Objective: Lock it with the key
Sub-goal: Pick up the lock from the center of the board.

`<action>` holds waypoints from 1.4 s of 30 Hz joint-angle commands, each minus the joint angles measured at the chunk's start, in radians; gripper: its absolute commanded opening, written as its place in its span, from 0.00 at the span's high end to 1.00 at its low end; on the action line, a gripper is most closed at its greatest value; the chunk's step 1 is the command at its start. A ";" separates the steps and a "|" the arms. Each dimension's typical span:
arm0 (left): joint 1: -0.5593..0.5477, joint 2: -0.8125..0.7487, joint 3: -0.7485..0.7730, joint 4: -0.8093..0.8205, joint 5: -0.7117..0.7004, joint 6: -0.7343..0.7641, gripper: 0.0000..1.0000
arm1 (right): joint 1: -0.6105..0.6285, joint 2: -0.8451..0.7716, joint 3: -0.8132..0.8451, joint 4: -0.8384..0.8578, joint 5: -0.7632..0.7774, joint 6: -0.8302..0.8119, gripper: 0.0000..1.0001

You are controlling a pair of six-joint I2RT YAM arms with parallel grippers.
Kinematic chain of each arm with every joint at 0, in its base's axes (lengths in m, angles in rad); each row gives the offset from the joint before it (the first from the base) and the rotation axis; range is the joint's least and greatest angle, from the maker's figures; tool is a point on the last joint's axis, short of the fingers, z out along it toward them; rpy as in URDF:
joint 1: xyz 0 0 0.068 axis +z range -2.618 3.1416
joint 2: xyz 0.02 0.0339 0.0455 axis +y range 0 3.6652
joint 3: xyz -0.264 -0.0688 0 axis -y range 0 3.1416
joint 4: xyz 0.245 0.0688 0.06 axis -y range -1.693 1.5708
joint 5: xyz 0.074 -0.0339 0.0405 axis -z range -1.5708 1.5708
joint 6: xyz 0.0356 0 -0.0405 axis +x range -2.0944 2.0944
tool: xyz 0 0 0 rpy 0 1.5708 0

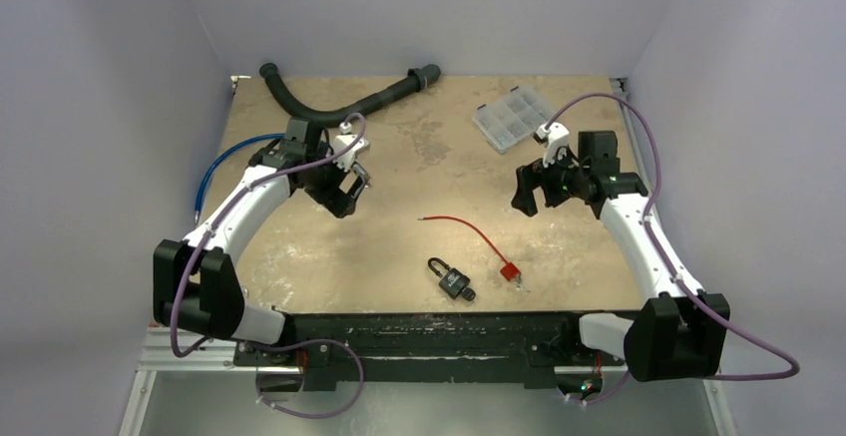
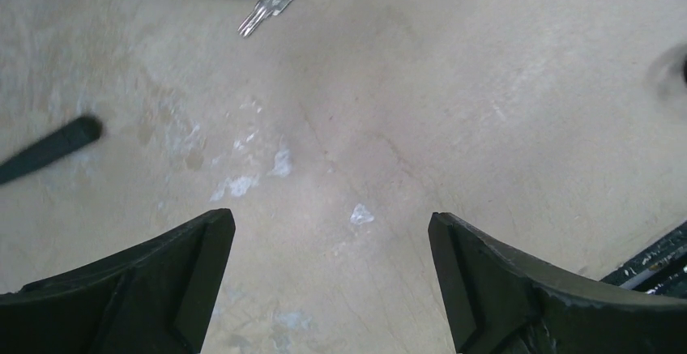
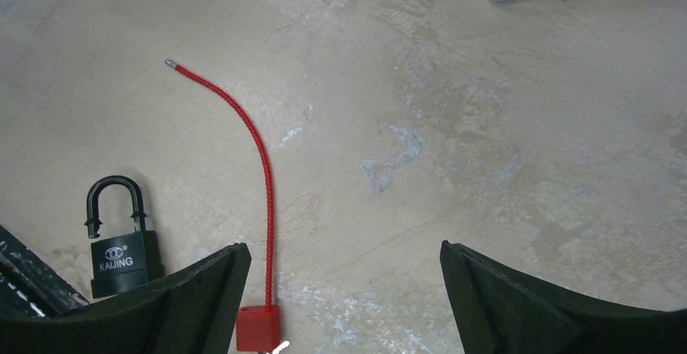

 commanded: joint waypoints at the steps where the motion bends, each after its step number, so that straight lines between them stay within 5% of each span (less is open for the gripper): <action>1: -0.040 0.040 0.102 -0.005 0.244 0.204 0.00 | -0.028 -0.036 0.021 0.006 -0.024 0.100 0.01; 8: -0.247 0.077 0.148 -0.017 0.445 0.413 0.00 | -0.097 -0.041 0.023 0.000 -0.068 0.184 0.01; 23: -0.702 0.249 0.140 0.015 0.437 0.808 0.00 | -0.172 -0.065 -0.006 -0.001 -0.086 0.204 0.01; 42: -0.786 0.466 0.171 0.127 0.427 0.822 0.09 | -0.206 -0.107 -0.005 -0.008 -0.065 0.204 0.01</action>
